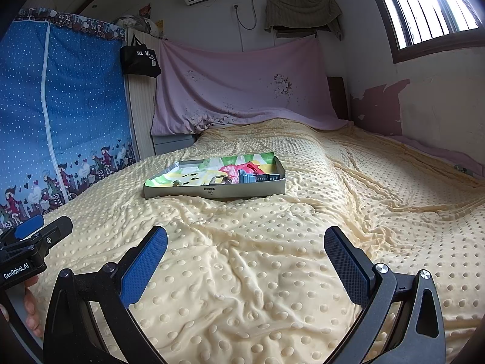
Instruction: Organize jewelry
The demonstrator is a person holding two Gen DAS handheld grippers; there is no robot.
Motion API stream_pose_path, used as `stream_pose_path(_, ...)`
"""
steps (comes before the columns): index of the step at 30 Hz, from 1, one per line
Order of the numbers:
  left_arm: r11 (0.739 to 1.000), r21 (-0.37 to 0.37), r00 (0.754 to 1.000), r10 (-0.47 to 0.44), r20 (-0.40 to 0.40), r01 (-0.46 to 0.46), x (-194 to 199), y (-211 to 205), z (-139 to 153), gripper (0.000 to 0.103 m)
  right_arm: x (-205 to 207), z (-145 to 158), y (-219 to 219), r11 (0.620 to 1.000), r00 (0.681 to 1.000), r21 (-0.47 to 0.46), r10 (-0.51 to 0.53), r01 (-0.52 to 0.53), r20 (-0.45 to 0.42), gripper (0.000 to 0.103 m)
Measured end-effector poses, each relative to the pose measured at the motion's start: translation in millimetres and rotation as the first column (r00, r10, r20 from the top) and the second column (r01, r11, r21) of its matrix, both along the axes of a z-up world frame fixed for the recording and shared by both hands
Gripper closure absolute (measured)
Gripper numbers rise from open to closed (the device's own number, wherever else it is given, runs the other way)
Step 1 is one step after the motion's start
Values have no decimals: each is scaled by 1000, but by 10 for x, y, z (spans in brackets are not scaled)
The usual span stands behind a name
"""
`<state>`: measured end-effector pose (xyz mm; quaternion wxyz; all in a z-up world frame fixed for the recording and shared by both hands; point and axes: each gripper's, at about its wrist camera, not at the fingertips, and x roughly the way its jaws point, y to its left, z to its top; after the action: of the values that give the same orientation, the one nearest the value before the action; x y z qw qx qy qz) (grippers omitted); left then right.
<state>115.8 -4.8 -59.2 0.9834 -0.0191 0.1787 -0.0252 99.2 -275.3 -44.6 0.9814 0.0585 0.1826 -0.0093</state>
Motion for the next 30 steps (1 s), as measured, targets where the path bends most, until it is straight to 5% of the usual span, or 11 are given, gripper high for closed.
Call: stream_pose_path(30, 1000, 0, 1000, 2, -4, -2, -1, -17, -14, 0, -8, 25, -1, 1000, 1000, 4, -7, 7, 6, 1)
